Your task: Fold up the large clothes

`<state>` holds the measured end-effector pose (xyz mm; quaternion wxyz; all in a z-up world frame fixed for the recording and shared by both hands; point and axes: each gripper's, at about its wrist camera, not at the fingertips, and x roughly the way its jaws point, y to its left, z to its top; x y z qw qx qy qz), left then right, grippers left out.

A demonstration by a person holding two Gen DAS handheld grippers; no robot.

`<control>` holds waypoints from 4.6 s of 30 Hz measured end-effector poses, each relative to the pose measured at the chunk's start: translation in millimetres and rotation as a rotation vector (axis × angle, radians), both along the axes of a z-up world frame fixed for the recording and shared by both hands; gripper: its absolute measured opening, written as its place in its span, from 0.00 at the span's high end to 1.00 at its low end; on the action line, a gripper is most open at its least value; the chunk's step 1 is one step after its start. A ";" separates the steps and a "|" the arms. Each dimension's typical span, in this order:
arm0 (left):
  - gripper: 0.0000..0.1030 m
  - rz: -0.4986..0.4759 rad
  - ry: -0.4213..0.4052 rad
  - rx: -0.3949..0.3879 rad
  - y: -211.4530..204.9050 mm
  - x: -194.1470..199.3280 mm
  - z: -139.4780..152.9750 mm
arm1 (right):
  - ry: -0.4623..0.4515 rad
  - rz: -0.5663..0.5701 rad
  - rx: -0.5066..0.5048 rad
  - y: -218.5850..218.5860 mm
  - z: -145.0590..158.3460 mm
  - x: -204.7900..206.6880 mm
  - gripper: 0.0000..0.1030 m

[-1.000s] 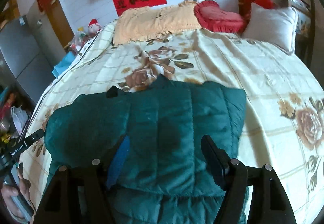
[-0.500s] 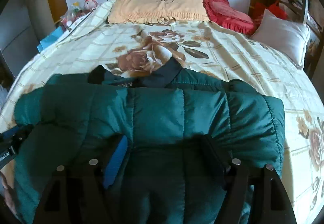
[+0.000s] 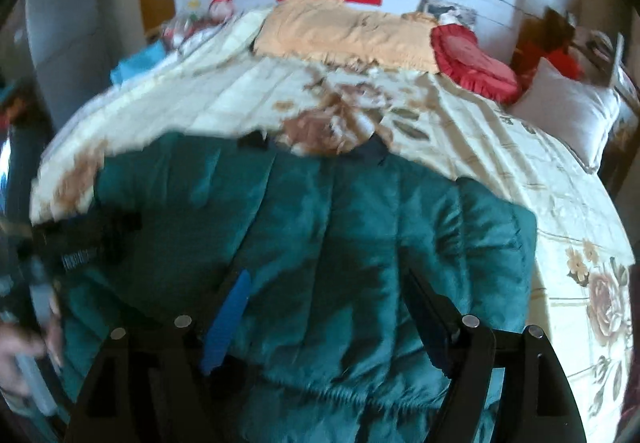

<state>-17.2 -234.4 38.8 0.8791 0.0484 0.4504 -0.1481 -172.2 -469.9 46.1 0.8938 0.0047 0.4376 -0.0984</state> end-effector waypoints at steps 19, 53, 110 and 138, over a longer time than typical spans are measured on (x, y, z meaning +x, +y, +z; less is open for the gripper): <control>0.30 0.000 -0.013 -0.016 0.3 -1.5 -4.6 | 0.002 -0.194 0.006 -83.0 0.2 -28.7 0.26; 0.23 -0.064 -0.038 -0.031 137.4 -152.7 23.7 | 0.093 -0.187 0.262 -80.5 -22.1 -220.4 0.21; 0.14 -0.217 0.239 -0.113 178.4 -238.8 -20.4 | 0.159 0.050 0.493 -38.9 -48.2 -295.9 0.16; 0.79 -0.221 0.052 -0.299 169.7 -197.1 78.3 | -0.217 0.096 0.455 -54.2 54.9 -256.9 0.77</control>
